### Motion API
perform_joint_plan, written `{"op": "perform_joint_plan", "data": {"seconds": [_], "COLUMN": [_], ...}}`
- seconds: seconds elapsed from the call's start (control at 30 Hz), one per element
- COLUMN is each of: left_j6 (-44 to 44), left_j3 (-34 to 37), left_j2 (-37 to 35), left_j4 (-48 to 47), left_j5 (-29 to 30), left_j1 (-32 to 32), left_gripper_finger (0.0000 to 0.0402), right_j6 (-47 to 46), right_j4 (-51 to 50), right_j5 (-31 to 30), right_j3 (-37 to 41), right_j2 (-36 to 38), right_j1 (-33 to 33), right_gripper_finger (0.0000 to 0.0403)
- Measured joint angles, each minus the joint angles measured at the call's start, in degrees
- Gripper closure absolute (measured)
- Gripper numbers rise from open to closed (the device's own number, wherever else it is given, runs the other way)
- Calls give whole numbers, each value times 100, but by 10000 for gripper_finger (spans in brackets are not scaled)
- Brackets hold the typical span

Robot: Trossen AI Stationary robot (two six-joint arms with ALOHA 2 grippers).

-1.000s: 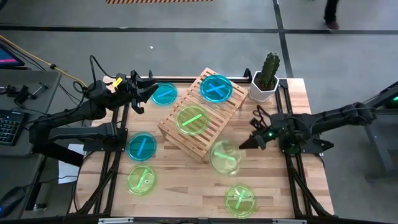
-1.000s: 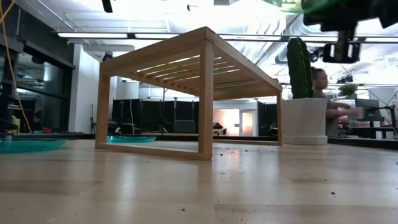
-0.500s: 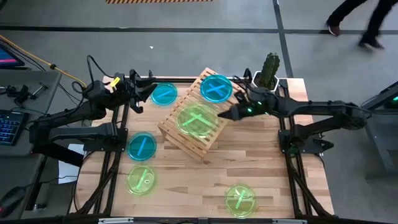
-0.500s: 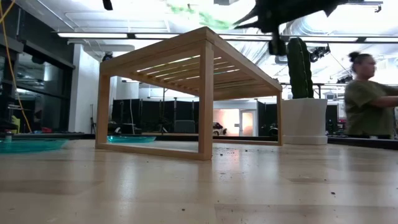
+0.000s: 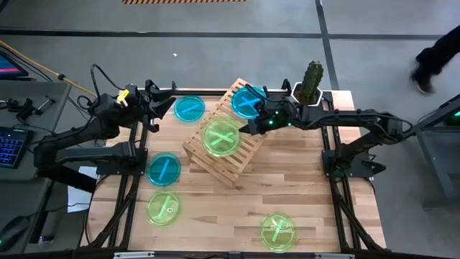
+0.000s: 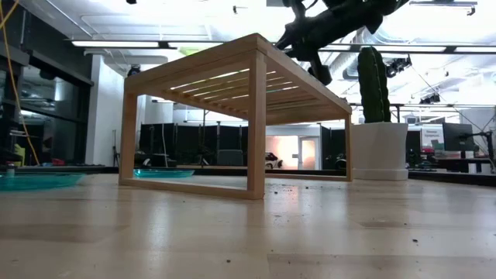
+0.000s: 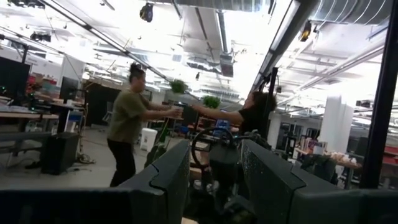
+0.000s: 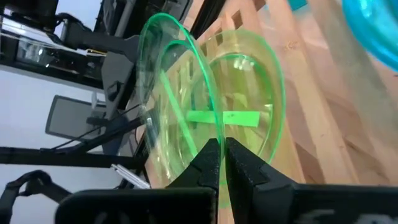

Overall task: Place and stack plates onto a shelf
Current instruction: Stack the green plate on top of the green plate on the shelf

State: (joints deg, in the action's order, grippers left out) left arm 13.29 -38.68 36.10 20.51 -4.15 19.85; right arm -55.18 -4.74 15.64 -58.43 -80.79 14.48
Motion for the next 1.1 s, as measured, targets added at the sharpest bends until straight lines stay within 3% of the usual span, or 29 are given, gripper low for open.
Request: {"op": "perform_joint_plan", "data": {"seconds": [0.33, 0.63, 0.77, 1.1], "left_j6": [3, 21, 155, 519], "left_j3": [0, 0, 0, 0], "left_j2": [-12, -14, -14, 10], "left_j4": [-15, -11, -94, -875], "left_j5": [1, 1, -23, -34], "left_j1": [0, -1, -1, -4], "left_gripper_finger": [268, 268, 268, 268], "right_j6": [168, 478, 1022, 2303], "right_j4": [-25, 27, 103, -1117], "right_j5": [-168, -141, -53, -951], "right_j3": [-2, -2, -7, -5], "right_j2": [15, 62, 421, 1287], "right_j1": [11, 6, 26, -538], "right_gripper_finger": [386, 249, 209, 198]}}
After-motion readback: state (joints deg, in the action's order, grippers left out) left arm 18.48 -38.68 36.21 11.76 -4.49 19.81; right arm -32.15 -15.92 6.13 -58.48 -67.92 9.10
